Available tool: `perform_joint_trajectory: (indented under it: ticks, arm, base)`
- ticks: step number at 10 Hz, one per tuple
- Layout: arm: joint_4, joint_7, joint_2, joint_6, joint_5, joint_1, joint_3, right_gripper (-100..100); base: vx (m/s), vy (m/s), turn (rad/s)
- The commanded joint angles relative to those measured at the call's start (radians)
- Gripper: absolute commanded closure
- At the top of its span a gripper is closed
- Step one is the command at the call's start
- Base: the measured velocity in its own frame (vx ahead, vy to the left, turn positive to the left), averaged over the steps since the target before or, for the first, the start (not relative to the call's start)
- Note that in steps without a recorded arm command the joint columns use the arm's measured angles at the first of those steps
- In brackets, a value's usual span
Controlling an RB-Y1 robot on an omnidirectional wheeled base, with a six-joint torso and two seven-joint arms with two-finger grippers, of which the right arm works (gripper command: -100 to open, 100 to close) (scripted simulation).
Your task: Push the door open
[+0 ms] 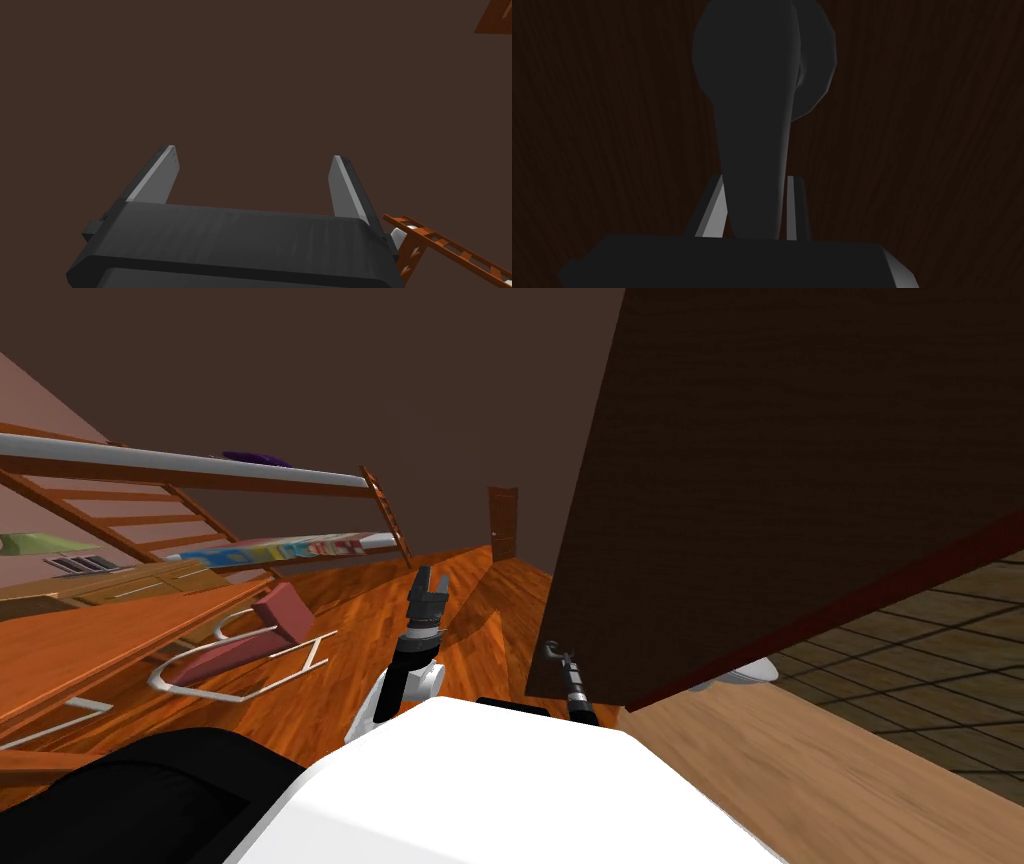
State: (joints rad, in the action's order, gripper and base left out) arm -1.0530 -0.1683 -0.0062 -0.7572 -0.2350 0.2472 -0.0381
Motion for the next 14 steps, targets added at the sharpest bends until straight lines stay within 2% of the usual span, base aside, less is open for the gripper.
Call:
perform_joint_trajectory:
  ticks: [1, 2, 4, 8, 10, 12, 14]
  arm:
    - [0.000, 0.003, 0.013, 0.003, 0.010, -0.009, -0.007, 100]
    - [0.002, 0.005, 0.019, 0.004, 0.015, -0.013, -0.012, 100]
    - [0.008, 0.010, -0.008, 0.005, 0.026, -0.016, -0.036, 100]
    - [0.016, 0.025, -0.020, 0.009, 0.048, -0.028, -0.072, 100]
    - [0.020, 0.034, -0.013, 0.011, 0.060, -0.035, -0.092, 100]
    - [0.025, 0.044, 0.005, 0.013, 0.075, -0.043, -0.115, 100]
    - [0.030, 0.052, 0.035, 0.016, 0.087, -0.049, -0.135, 100]
  base:
    - [0.157, 0.098, -0.043]
    - [0.146, 0.078, -0.041]
    - [0.099, 0.035, -0.037]
    - [0.178, 0.096, -0.065]
    - [0.210, 0.089, -0.064]
    - [0.231, 0.098, -0.093]
    - [0.174, 0.068, -0.076]
